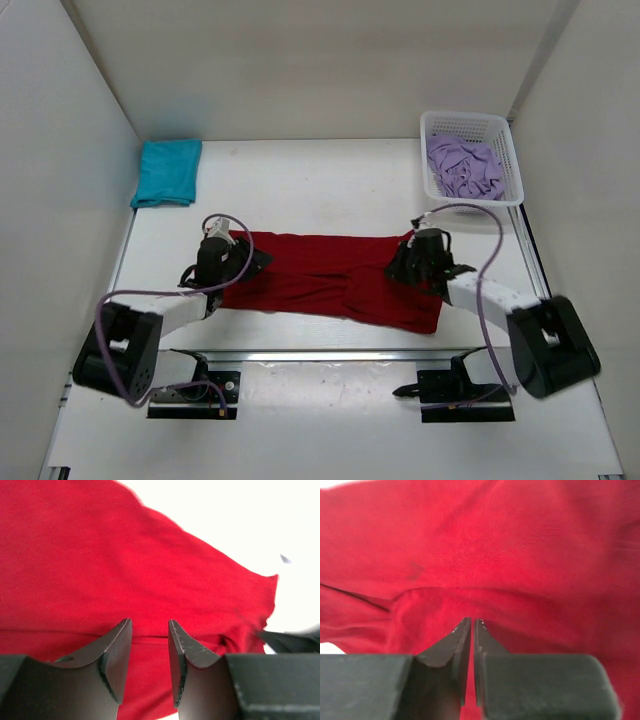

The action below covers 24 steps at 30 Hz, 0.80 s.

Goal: Fold and stack the t-shirts
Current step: Rotate the tshirt 90 degrees

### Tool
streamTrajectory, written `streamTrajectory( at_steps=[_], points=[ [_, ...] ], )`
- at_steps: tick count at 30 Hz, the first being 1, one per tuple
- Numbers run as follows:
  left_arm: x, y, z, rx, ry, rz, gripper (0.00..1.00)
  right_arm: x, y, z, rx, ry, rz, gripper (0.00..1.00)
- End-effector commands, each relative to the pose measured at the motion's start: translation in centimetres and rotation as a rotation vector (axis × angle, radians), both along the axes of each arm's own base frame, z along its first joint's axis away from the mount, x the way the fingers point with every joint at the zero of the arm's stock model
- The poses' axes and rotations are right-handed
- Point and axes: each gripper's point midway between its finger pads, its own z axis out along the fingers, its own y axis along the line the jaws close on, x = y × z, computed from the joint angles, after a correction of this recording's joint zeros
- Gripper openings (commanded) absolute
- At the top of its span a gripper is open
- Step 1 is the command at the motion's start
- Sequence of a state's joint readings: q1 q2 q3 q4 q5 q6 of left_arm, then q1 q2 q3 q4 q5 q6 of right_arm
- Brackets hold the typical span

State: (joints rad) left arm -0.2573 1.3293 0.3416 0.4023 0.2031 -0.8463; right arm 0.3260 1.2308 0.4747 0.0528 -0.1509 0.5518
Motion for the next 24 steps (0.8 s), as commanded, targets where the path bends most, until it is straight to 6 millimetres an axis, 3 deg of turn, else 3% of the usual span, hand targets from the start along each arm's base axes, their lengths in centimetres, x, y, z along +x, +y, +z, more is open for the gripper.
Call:
streamTrajectory(
  at_steps=[1, 3, 4, 5, 6, 7, 8, 9, 10, 11, 12, 13, 14, 15, 16, 17, 18, 19, 20, 21, 23, 24],
  points=[
    [1.7, -1.0, 6.1, 0.059, -0.195, -0.011, 0.47, 1.5, 2.2, -1.8, -0.020, 0.057, 0.069, 0.05],
    [1.2, -1.4, 7.9, 0.052, -0.240, -0.026, 0.47, 3.7, 3.6, -1.7, -0.023, 0.049, 0.101, 0.02],
    [0.9, -1.5, 8.1, 0.045, -0.239, -0.038, 0.48, 3.9, 4.0, -3.1, -0.021, 0.091, 0.110, 0.00],
    [0.5, -1.6, 8.0, 0.038, -0.228, -0.057, 0.48, 5.6, 4.8, -3.6, -0.015, 0.104, 0.126, 0.00],
    [0.1, -1.9, 8.5, 0.026, -0.235, -0.077, 0.48, 8.4, 5.4, -1.9, -0.013, 0.063, 0.128, 0.00],
    [-0.2, -1.8, 7.9, 0.035, -0.219, -0.087, 0.48, 9.2, 5.9, -4.2, -0.027, 0.126, 0.145, 0.00],
    [-0.5, -2.0, 8.0, 0.035, -0.217, -0.100, 0.48, 16.6, 8.2, -0.3, -0.011, 0.000, 0.173, 0.00],
    [-0.7, -2.0, 8.2, 0.029, -0.217, -0.108, 0.49, 17.2, 8.4, -1.1, -0.010, 0.090, 0.194, 0.00],
    [-1.2, -2.1, 8.3, 0.021, -0.215, -0.121, 0.48, 22.6, 10.3, 0.6, 0.007, 0.027, 0.224, 0.00],
    [-1.2, -1.9, 8.1, 0.029, -0.209, -0.120, 0.49, 22.4, 10.8, -3.1, -0.010, 0.157, 0.257, 0.00],
    [-1.4, -1.7, 8.4, 0.033, -0.211, -0.124, 0.49, 26.4, 12.5, 3.6, 0.002, 0.048, 0.275, 0.00],
    [-1.7, -1.6, 8.3, 0.042, -0.203, -0.130, 0.50, 29.5, 13.9, 7.7, -0.013, -0.049, 0.292, 0.00],
    [-1.9, -1.5, 8.2, 0.041, -0.194, -0.133, 0.50, 31.5, 14.3, 8.1, -0.002, -0.103, 0.280, 0.00],
    [-2.2, -1.3, 8.0, 0.036, -0.183, -0.139, 0.50, 31.1, 14.7, 15.3, 0.076, -0.235, 0.315, 0.01],
    [-2.4, -1.4, 8.0, 0.030, -0.182, -0.148, 0.50, 30.4, 14.6, 13.1, 0.115, -0.196, 0.301, 0.04],
    [-2.7, -1.2, 7.6, 0.032, -0.175, -0.149, 0.50, 28.9, 13.9, 19.0, 0.139, -0.289, 0.301, 0.14],
    [-3.1, -1.0, 7.2, 0.045, -0.168, -0.142, 0.50, 27.2, 13.4, 20.8, 0.138, -0.329, 0.294, 0.22],
    [-3.4, -1.1, 7.2, 0.052, -0.173, -0.142, 0.50, 25.8, 13.2, 19.4, 0.110, -0.309, 0.300, 0.38],
    [-3.6, -0.7, 6.9, 0.058, -0.171, -0.130, 0.51, 23.1, 13.4, 20.3, 0.103, -0.317, 0.324, 0.48],
    [-3.8, -0.8, 6.9, 0.052, -0.172, -0.137, 0.51, 21.6, 13.0, 23.8, 0.112, -0.395, 0.324, 0.54],
    [-4.3, -0.4, 6.4, 0.055, -0.154, -0.142, 0.51, 16.2, 14.2, 18.9, 0.112, -0.312, 0.366, 0.57],
    [-4.1, 0.1, 6.3, 0.066, -0.158, -0.135, 0.51, 14.7, 14.6, 19.9, 0.137, -0.362, 0.374, 0.55]
  ],
)
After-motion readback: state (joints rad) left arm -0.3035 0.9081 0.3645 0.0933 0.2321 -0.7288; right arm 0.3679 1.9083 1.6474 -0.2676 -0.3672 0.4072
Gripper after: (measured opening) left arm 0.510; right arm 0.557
